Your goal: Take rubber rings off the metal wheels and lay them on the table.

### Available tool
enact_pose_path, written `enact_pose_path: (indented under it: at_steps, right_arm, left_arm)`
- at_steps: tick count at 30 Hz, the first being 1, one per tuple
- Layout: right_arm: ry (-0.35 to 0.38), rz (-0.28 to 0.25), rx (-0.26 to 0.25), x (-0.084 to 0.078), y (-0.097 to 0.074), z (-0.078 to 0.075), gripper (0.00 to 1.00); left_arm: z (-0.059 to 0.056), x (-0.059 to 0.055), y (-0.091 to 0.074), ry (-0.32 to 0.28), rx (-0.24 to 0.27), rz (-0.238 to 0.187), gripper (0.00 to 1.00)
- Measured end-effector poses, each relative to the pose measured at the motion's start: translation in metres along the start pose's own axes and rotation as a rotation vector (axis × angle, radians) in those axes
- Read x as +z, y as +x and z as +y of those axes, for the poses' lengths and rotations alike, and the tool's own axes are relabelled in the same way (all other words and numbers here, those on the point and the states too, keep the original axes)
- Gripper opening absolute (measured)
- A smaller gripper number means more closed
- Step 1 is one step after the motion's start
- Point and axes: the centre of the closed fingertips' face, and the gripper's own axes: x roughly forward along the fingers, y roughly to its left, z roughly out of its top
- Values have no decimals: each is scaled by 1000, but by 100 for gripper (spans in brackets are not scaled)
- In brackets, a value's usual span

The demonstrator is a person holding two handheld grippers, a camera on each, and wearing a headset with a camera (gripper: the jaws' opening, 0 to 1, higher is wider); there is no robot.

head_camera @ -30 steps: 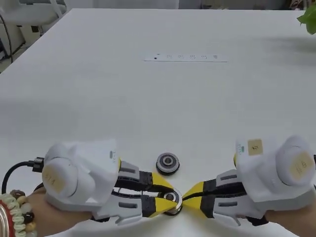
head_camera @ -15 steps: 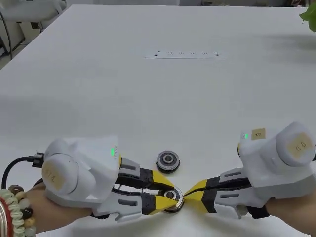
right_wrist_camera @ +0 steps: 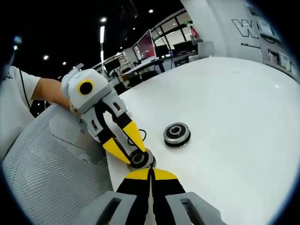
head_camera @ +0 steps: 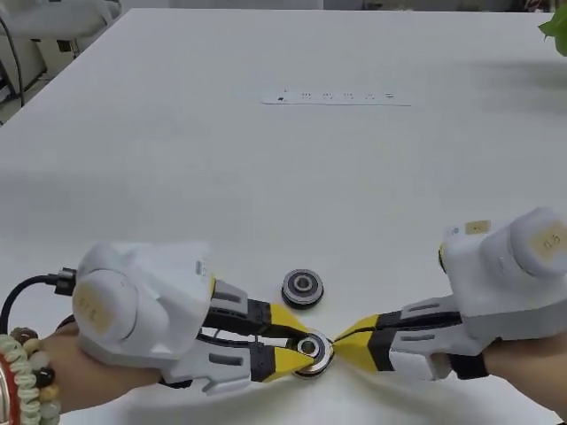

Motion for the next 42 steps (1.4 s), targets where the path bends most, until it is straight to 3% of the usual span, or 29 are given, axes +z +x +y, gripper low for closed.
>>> enact_pose_path:
  at_steps: [4, 6, 24, 34, 39, 42]
  right_arm:
    - [39, -7, 19, 1, 0, 2, 0]
    - [115, -19, 41, 4, -1, 5, 0]
    - [162, -46, 87, 9, -1, 11, 0]
    - [148, -57, 107, 13, 0, 18, 0]
    - [88, -58, 124, 17, 2, 23, 0]
    - [5, -6, 59, 8, 3, 12, 0]
  left_arm:
    - [-1, 0, 0, 4, 0, 0, 7]
    - [-1, 0, 1, 2, -4, -1, 7]
    - [-2, 1, 1, 26, -13, 4, 7]
    - [-2, 1, 1, 16, -13, 3, 7]
    - [-1, 1, 1, 15, -11, 3, 7]
    - [-1, 1, 1, 18, -13, 1, 7]
